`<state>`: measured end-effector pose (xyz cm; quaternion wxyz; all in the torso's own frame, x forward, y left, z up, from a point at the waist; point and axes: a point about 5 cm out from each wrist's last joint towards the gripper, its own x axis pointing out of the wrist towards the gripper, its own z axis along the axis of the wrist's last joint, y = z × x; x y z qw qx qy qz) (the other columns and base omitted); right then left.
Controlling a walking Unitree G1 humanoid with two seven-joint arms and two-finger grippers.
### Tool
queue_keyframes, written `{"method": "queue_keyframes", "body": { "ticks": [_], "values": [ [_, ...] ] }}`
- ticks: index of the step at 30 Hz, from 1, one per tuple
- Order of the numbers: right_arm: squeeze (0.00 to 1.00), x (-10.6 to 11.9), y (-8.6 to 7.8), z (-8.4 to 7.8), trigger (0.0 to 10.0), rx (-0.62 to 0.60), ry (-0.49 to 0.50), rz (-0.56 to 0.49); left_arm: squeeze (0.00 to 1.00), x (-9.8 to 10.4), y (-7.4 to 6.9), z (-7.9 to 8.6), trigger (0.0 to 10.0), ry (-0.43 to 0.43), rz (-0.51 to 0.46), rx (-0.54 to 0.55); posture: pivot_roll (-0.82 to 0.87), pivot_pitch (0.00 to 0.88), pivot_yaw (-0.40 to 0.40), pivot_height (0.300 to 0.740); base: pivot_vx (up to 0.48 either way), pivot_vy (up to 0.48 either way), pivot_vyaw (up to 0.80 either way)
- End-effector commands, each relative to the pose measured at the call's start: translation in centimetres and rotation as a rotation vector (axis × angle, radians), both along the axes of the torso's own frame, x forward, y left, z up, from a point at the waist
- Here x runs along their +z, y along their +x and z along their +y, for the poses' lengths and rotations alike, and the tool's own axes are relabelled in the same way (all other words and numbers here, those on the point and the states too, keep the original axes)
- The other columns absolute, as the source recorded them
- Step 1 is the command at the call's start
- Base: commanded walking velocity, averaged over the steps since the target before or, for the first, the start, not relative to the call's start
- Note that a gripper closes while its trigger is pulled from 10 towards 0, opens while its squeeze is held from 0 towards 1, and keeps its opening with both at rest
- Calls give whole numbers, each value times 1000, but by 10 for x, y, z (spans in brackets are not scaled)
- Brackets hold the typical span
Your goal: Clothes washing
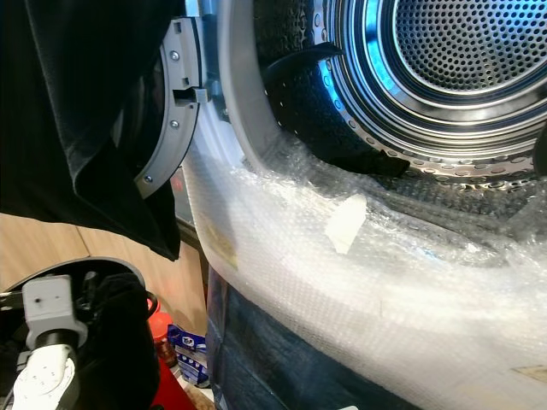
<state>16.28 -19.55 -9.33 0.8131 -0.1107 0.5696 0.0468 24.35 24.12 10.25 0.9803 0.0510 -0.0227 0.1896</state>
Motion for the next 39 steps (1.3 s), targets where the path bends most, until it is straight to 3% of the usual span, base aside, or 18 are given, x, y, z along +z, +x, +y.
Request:
{"method": "queue_keyframes", "body": {
  "ticks": [1,2,3,5,13,16,23,27,31,39],
  "values": [
    [0,1,1,-2,10000,4,-14,-6,0,4,0,-3,10000,-55,-25,-45,85,0,-45,740,0,0,0],
    [0,0,0,-1,10000,34,-21,1,1000,6,1,-9,10000,-75,-26,-129,87,0,-47,740,0,0,0],
    [0,-1,-1,0,10000,67,-33,9,1000,8,2,-19,10000,-53,-6,-252,100,0,-51,740,0,0,0],
    [0,-1,-2,1,10000,69,-38,12,1000,9,1,-24,10000,-11,22,-316,101,0,-49,740,0,0,0],
    [0,-1,0,6,10000,98,-37,11,1000,3,-8,-28,10000,-36,124,-407,122,0,-40,740,0,0,0],
    [0,-1,2,8,10000,81,-15,6,1000,5,-9,-25,10000,-9,143,-390,125,0,-38,740,0,0,0],
    [0,0,2,7,10000,91,-37,-1,1000,4,-11,-13,10000,-34,168,-330,130,0,-31,740,0,0,0],
    [0,-1,1,7,10000,99,-42,3,1000,2,-10,-15,10000,-49,188,-350,125,0,-26,740,0,0,0],
    [0,-2,-2,7,10000,130,-55,10,1000,-3,-9,-19,10000,-145,206,-400,122,0,-18,740,0,0,0],
    [0,-3,-2,9,10000,172,-67,10,1000,1,-5,-16,10000,-121,224,-429,126,0,-17,740,0,0,0]
  ]
}}
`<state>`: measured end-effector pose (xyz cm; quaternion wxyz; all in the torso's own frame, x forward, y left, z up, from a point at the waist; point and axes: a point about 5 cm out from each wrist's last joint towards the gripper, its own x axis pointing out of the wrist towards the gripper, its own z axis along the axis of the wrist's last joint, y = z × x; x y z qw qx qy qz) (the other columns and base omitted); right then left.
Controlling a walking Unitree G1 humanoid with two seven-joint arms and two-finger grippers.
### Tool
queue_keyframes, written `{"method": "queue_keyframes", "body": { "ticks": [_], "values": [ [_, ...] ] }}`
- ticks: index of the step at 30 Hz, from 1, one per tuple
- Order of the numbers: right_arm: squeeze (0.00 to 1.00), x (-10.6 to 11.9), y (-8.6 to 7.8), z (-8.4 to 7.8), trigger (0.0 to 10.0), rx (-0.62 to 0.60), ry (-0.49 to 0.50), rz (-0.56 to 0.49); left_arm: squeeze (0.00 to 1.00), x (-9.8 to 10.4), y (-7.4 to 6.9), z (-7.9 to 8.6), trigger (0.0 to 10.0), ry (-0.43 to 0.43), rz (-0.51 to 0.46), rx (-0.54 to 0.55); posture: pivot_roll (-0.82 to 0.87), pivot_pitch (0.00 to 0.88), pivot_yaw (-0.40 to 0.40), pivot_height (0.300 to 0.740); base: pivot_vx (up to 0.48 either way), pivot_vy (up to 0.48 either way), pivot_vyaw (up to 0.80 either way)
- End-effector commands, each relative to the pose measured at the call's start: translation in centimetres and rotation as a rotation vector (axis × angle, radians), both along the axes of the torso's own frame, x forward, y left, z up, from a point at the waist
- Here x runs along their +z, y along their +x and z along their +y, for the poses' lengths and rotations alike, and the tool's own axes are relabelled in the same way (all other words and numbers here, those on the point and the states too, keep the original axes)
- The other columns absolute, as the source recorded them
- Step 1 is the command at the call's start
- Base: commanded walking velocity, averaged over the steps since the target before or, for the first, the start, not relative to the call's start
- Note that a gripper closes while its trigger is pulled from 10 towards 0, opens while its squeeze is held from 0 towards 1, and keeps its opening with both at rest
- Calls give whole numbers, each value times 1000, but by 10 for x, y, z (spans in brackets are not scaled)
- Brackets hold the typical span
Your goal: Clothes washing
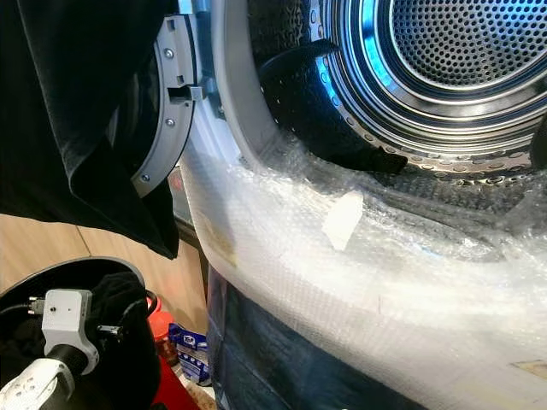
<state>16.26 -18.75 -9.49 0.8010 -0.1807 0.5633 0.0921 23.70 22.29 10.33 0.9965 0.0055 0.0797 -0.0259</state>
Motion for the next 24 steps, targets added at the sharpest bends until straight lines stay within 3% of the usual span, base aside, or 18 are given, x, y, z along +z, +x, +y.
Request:
{"method": "queue_keyframes", "body": {
  "ticks": [1,4,5,11,17,18,19,20,24],
  "values": [
    [0,0,0,2,10000,35,-8,-1,1000,0,2,4,10000,10,32,-1,128,0,-17,740,0,0,0],
    [0,0,2,4,10000,37,-7,-5,1000,-1,2,9,10000,23,56,36,127,0,-16,740,0,0,0],
    [0,1,4,5,10000,33,-2,-10,0,-7,1,17,10000,12,104,97,125,0,-13,740,0,0,0],
    [0,-1,-1,3,10000,89,-26,6,0,-20,-7,28,10000,-9,209,152,125,0,-21,740,0,0,0],
    [0,-1,-3,-1,10000,101,-43,17,0,-16,-4,38,10000,6,197,209,121,0,-24,740,0,0,0],
    [0,-1,-3,-1,10000,102,-44,15,0,-15,-4,39,6510,-6,190,223,121,0,-24,740,0,0,0],
    [0,-1,-3,-1,10000,101,-44,14,0,-15,-4,39,6510,-10,189,227,121,0,-24,740,0,0,0],
    [0,-1,-2,-1,10000,101,-44,13,0,-14,-3,37,0,-9,182,224,121,0,-25,740,0,0,0],
    [0,0,-1,-1,10000,111,-47,10,0,-13,-1,34,0,-14,177,223,124,0,-30,740,0,0,0]
  ]
}}
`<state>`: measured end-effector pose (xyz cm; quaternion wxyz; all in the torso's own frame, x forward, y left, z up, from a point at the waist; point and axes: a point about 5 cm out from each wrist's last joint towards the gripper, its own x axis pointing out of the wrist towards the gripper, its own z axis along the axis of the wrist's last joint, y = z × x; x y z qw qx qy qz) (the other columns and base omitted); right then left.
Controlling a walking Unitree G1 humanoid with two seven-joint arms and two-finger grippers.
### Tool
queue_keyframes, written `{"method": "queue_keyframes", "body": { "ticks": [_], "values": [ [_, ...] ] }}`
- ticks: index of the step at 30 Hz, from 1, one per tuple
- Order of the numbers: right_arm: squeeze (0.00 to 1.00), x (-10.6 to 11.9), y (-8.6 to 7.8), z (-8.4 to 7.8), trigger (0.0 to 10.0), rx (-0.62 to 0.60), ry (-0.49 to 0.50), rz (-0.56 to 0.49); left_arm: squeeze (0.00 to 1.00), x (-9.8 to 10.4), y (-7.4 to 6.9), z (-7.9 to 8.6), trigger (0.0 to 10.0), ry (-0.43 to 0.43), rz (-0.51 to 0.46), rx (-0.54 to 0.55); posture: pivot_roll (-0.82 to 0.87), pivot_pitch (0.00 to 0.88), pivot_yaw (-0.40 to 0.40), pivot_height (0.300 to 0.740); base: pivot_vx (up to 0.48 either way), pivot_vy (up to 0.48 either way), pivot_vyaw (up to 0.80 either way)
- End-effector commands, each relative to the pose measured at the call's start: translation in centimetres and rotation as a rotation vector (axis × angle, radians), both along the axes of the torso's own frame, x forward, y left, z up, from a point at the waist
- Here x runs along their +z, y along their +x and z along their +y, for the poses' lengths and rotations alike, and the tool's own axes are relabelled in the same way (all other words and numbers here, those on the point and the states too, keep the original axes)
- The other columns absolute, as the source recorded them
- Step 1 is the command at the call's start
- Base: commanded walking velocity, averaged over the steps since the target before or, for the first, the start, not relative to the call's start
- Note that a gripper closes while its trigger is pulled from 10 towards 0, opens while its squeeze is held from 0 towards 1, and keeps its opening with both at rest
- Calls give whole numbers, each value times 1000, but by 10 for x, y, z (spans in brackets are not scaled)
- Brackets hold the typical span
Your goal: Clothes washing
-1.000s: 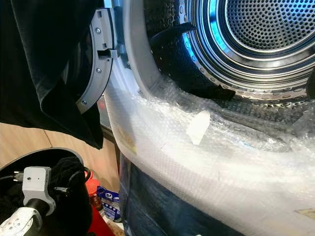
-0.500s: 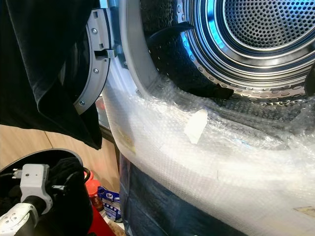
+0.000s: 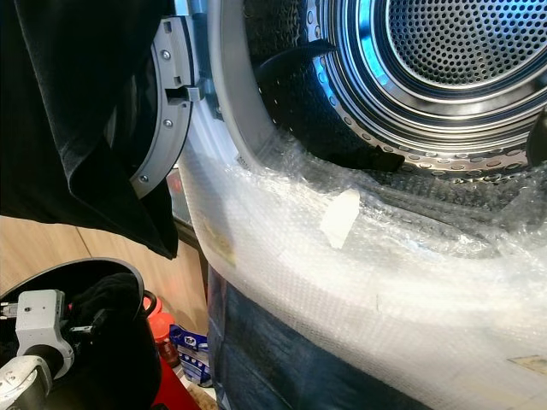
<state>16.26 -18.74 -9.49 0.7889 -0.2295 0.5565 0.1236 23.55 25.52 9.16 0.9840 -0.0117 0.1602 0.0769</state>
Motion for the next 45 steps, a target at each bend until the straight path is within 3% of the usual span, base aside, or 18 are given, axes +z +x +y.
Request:
{"method": "queue_keyframes", "body": {
  "ticks": [1,21,35,41,43,45],
  "values": [
    [0,-1,-2,-1,10000,2,-1,6,0,-2,0,2,0,-1,13,19,125,0,-30,740,0,0,0],
    [0,0,-1,-2,10000,28,-15,5,0,-4,0,1,0,71,26,21,124,0,-36,740,0,0,0],
    [0,0,-1,-3,10000,42,-19,9,0,3,0,-5,0,78,-9,-14,126,0,-47,740,0,0,0],
    [0,1,0,-3,10000,49,-20,6,0,34,12,-23,0,112,-139,-162,133,0,-55,740,0,0,0],
    [0,1,2,-2,10000,50,-17,2,0,50,17,-34,0,202,-173,-286,125,0,-51,740,0,0,0],
    [0,1,2,-1,10000,48,-15,0,0,58,19,-40,0,216,-199,-350,125,0,-51,740,0,0,0]
  ]
}}
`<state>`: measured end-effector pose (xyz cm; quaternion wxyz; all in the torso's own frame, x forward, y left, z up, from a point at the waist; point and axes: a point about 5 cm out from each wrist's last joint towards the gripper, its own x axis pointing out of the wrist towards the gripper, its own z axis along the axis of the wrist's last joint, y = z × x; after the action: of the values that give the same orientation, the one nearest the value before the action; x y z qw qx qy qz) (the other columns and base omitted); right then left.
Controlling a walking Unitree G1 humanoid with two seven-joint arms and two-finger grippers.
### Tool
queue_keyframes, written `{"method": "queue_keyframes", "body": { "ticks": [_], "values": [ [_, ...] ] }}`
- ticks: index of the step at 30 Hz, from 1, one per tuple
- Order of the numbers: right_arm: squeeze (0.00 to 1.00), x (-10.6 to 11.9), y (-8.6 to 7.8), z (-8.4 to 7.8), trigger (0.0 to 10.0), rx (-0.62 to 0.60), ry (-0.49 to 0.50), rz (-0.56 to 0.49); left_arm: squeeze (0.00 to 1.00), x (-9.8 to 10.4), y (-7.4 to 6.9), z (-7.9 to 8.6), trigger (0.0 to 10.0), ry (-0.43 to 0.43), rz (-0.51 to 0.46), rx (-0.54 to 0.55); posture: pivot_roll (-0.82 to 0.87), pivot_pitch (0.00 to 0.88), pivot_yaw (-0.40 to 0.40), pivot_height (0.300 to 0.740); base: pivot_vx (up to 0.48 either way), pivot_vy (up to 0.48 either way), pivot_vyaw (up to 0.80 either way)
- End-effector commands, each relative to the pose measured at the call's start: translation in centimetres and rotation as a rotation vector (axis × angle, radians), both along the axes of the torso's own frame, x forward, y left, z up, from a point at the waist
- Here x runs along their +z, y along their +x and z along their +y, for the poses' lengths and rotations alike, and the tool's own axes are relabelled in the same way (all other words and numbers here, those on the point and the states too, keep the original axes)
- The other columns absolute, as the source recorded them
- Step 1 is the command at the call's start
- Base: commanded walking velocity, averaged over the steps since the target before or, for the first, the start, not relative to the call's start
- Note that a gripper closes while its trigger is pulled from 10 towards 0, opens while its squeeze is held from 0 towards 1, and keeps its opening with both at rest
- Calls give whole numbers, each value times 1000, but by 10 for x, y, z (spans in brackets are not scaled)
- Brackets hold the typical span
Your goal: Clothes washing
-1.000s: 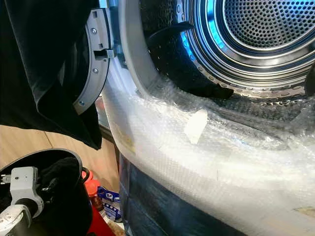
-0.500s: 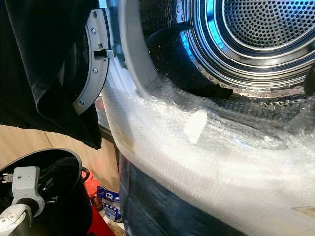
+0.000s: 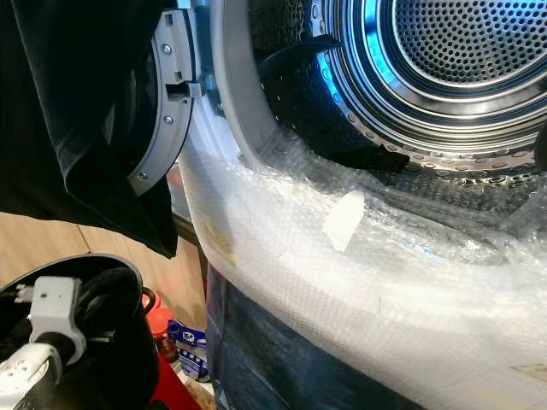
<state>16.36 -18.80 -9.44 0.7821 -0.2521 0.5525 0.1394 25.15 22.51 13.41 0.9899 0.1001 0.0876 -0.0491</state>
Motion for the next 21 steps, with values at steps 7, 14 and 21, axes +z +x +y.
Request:
{"method": "queue_keyframes", "body": {
  "ticks": [7,14,21],
  "values": [
    [0,0,1,1,10000,-1,5,-4,0,46,10,-59,0,23,-83,-471,115,0,-37,740,0,0,0],
    [0,0,1,0,10000,-4,3,-6,0,40,11,-107,0,40,29,-852,96,0,-26,740,0,0,0],
    [0,2,6,2,10000,-49,19,-27,0,28,-9,-187,0,-60,137,-1327,48,0,-2,740,0,0,0]
  ]
}}
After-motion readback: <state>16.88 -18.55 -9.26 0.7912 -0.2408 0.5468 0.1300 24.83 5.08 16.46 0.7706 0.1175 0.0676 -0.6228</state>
